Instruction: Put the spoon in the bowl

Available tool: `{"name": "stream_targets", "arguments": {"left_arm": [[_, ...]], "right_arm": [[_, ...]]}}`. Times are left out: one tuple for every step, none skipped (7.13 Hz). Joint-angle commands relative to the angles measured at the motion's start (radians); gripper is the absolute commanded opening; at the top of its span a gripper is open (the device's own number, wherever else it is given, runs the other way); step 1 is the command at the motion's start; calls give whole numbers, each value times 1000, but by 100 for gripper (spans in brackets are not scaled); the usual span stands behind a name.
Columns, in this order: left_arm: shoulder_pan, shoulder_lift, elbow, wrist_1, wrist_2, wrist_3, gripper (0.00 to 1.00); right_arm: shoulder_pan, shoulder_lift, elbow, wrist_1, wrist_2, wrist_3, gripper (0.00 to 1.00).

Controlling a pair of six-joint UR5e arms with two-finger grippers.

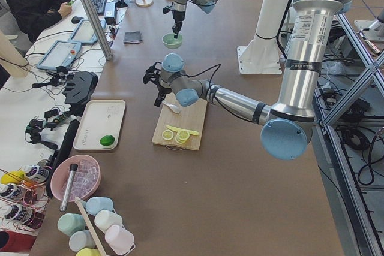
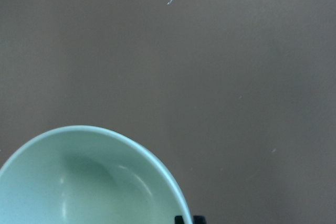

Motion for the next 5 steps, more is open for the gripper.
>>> {"name": "stream_targets", "arguments": {"left_arm": [[37, -3, -5, 0, 0, 0, 98], [61, -6, -6, 1, 0, -4, 98], [84, -6, -5, 3, 0, -4, 98], [121, -18, 0, 5, 3, -4, 98], [158, -23, 1, 6, 5, 0, 98]], "right_arm": [[-94, 42, -6, -43, -69, 25, 0], [-101, 38, -8, -46, -72, 23, 0], [-101, 36, -15, -47, -71, 16, 14], [-101, 36, -18, -47, -69, 17, 62], [-99, 35, -11, -49, -65, 20, 100]]}}
